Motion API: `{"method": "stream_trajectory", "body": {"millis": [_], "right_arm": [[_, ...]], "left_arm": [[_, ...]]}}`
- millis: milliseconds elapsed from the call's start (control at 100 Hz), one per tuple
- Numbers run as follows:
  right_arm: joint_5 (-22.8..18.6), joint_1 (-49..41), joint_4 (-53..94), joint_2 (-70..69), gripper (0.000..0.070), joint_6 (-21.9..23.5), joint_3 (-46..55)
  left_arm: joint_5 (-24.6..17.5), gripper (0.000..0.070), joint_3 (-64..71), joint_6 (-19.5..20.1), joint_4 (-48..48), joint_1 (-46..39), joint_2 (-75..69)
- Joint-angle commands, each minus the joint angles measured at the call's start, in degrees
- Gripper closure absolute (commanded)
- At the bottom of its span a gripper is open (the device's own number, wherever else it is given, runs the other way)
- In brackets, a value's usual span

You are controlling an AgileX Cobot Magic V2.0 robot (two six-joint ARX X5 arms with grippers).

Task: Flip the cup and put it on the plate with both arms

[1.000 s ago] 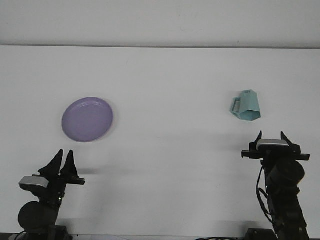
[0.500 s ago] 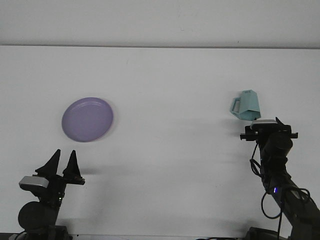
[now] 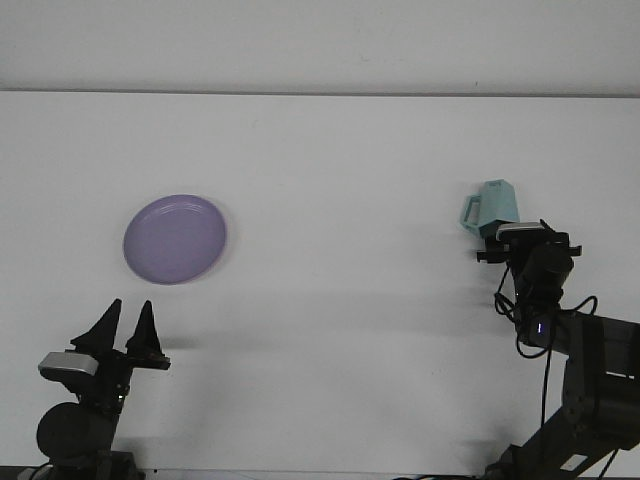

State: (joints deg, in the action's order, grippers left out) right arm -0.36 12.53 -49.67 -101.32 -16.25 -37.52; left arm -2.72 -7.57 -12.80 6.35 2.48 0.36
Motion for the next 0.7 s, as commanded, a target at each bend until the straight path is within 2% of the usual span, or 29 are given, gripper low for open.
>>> {"method": "stream_trajectory", "body": {"millis": [0,160,210,260,350,480,550,600,690], "right_arm": [[-0.1,0.4,-0.9,-2.8,0.0227,-0.2,-2.4],[-0.3,0.7,-0.9,-6.1,0.0227,-0.9,-6.6],[-1.0,0.9,-0.9,-6.8,0.0227,-1.7,-7.6],[-2.0,1.2,-0.9,-7.2,0.0227,-2.4,-8.5],[-4.2,1.5,-0.9,-8.1,0.0228,-2.8,-9.9],[-6.4,1.8,-0.9,-9.5,0.0233,-3.8,-11.3],[-7.4,1.9,-0.9,-9.8,0.0266,-5.3,-11.8],[-7.8,1.9,-0.9,-10.3,0.0324,-6.2,-12.5],[-9.2,1.9,-0.3,-10.6,0.0469,-6.5,-13.7]], "left_arm": [[0.2,0.0360,-0.6,0.7,0.5,0.0,0.0],[0.2,0.0361,-0.6,0.8,0.1,0.0,0.0],[0.2,0.0384,-0.6,0.9,-0.3,0.0,0.0],[0.2,0.0477,-0.6,1.2,-0.7,0.0,0.0],[0.2,0.0700,-0.6,1.4,-0.9,0.0,0.0],[0.2,0.0689,-0.6,1.4,-0.7,0.0,0.0],[0.2,0.0689,-0.6,1.4,-0.7,0.0,0.0],[0.2,0.0689,-0.6,1.4,-0.7,0.0,0.0],[0.2,0.0689,-0.6,1.4,-0.8,0.0,0.0]]}}
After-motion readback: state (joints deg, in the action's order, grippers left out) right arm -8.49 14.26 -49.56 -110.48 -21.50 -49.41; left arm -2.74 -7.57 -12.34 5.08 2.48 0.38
